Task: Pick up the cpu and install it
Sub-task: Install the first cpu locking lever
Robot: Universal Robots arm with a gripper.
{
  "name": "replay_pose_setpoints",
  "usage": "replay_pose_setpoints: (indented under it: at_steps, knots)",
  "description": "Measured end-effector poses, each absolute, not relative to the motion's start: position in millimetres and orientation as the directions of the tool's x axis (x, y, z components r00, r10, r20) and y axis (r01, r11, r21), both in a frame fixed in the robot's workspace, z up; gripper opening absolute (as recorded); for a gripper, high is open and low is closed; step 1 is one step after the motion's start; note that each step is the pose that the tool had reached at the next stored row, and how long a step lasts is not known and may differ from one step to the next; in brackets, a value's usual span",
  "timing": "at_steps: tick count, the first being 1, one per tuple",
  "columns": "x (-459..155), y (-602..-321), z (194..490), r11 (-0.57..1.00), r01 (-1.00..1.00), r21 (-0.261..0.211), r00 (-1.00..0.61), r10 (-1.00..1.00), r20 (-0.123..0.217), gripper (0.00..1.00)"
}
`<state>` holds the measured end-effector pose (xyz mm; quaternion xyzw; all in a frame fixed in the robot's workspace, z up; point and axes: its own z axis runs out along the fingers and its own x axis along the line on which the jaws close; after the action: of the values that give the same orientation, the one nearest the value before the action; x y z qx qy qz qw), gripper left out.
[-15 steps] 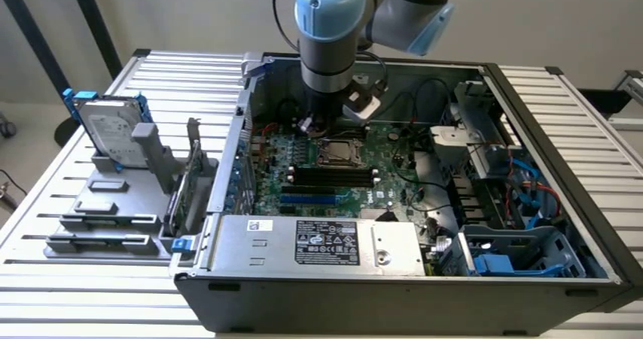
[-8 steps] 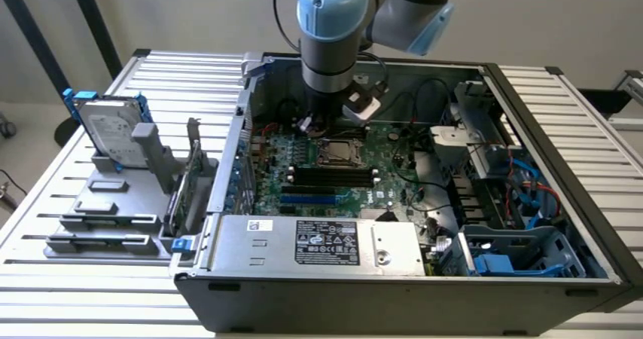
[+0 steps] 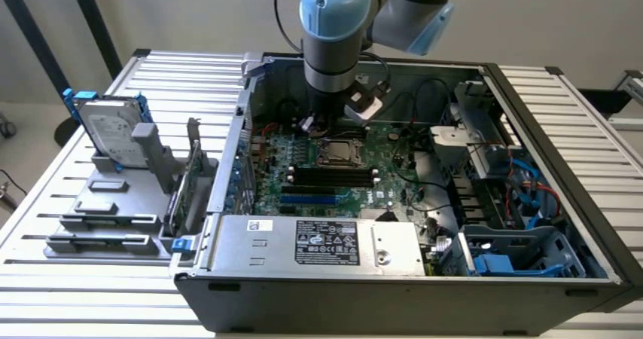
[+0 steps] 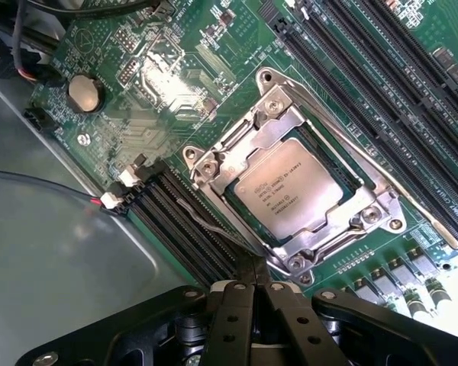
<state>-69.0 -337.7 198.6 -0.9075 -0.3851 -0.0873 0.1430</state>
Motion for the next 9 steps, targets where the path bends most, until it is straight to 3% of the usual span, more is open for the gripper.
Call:
replay_pose_setpoints:
  at_steps: [9]
  knots:
    - [-68.9, -336.5, 198.4, -0.671, 0.716, -0.193, 0.697, 0.665, 0.269, 0.11]
